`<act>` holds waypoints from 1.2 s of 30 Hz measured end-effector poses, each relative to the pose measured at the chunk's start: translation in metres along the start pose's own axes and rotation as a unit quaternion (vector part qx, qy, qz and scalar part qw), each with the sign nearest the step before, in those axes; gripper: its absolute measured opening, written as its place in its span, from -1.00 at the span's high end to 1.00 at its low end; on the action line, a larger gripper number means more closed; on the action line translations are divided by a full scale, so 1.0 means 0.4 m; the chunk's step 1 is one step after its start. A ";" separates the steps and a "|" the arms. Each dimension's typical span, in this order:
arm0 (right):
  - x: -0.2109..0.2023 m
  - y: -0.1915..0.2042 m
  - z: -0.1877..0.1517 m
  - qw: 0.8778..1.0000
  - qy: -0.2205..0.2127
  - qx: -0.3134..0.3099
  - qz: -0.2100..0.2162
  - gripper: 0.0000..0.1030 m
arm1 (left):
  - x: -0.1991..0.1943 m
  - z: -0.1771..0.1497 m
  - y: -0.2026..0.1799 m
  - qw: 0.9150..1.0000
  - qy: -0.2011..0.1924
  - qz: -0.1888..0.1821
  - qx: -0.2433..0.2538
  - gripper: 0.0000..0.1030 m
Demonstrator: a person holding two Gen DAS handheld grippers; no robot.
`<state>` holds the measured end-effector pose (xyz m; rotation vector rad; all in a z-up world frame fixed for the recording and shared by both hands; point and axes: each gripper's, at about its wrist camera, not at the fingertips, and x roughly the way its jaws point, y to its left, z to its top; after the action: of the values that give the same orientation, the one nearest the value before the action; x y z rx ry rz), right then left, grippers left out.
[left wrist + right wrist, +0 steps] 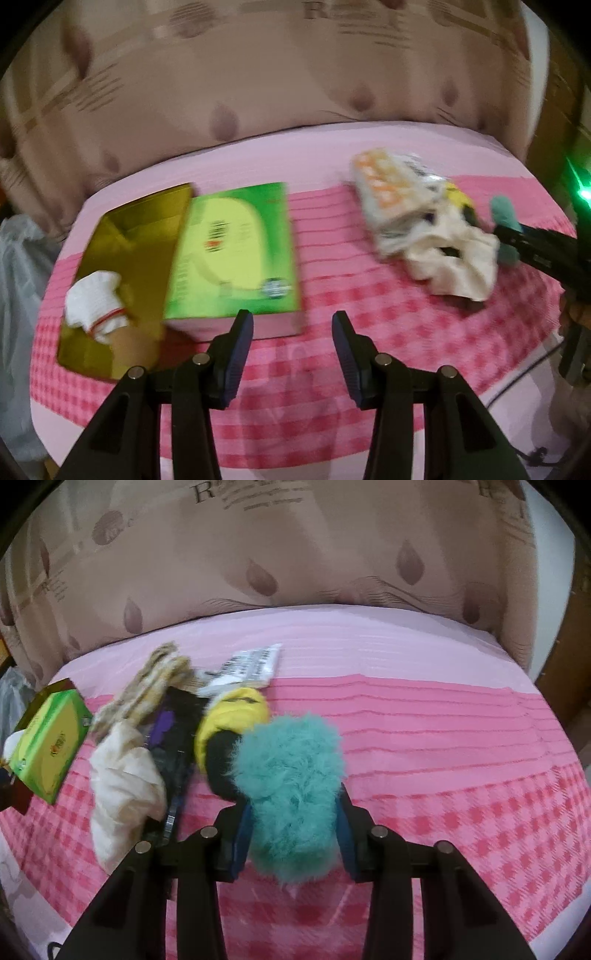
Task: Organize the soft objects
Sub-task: 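Grasp the teal fluffy scrunchie with the right gripper and lift it, then grasp the cream scrunchie with the left gripper and lift it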
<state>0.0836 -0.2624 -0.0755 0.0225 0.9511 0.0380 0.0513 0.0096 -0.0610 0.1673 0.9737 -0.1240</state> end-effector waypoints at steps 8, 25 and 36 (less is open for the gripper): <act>0.020 -0.064 -0.037 0.999 0.017 0.027 -0.035 0.30 | -0.004 0.028 -0.162 0.996 -0.002 -0.070 0.053 0.04; 0.028 -0.068 -0.041 0.999 0.006 0.032 -0.019 0.23 | 0.103 0.107 -0.380 0.990 0.032 -0.091 0.104 -0.07; 0.027 -0.066 -0.041 0.999 0.007 0.034 -0.007 0.14 | 0.171 0.133 -0.352 0.994 0.056 -0.075 0.060 0.46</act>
<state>0.0770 -0.2884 -0.0946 0.0781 0.9654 -0.0071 0.1073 -0.1410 -0.1004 0.2128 1.0906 -0.3140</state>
